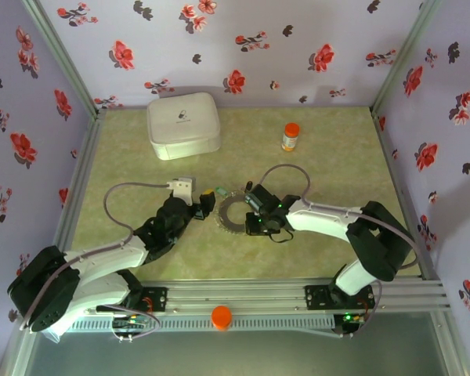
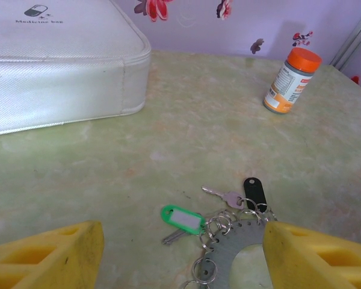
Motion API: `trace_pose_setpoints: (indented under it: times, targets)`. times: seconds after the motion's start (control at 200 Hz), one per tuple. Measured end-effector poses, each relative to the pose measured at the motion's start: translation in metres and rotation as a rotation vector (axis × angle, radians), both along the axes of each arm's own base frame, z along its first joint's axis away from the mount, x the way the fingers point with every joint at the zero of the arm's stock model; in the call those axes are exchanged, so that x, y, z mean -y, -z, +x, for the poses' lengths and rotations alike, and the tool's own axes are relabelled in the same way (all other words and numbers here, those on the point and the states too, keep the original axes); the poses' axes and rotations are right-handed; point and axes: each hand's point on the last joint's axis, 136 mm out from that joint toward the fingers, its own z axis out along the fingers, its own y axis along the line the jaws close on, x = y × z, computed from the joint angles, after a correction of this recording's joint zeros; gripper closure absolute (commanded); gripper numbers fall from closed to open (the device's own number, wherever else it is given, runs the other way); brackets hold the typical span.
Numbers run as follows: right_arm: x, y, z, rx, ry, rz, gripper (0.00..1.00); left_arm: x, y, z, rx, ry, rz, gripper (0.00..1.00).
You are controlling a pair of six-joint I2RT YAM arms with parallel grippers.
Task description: Put the keys on the keyring
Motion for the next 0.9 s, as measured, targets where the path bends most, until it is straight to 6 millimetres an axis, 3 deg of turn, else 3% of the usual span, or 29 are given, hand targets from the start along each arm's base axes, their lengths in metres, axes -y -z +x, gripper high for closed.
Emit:
trace_pose_setpoints:
  times: [0.33,0.51,0.68,0.79,0.9]
  targets:
    - [-0.004,0.005,0.003,-0.009,-0.001,-0.012,0.84,0.000,-0.004,0.000,0.010,0.001,-0.006,0.30]
    - [-0.002,0.008,0.004,-0.012,-0.009,-0.030,1.00,-0.001,-0.011,-0.001,0.024,0.001,-0.022,0.30]
    - [0.001,0.007,0.006,0.002,-0.020,-0.051,1.00,-0.003,-0.019,-0.003,0.044,0.001,-0.030,0.30]
    - [0.005,-0.003,0.007,0.034,-0.047,-0.069,1.00,-0.005,-0.025,-0.004,0.061,0.004,-0.025,0.30]
    - [0.007,-0.025,0.012,0.104,-0.094,-0.069,1.00,-0.008,-0.030,-0.005,0.081,0.006,-0.010,0.30]
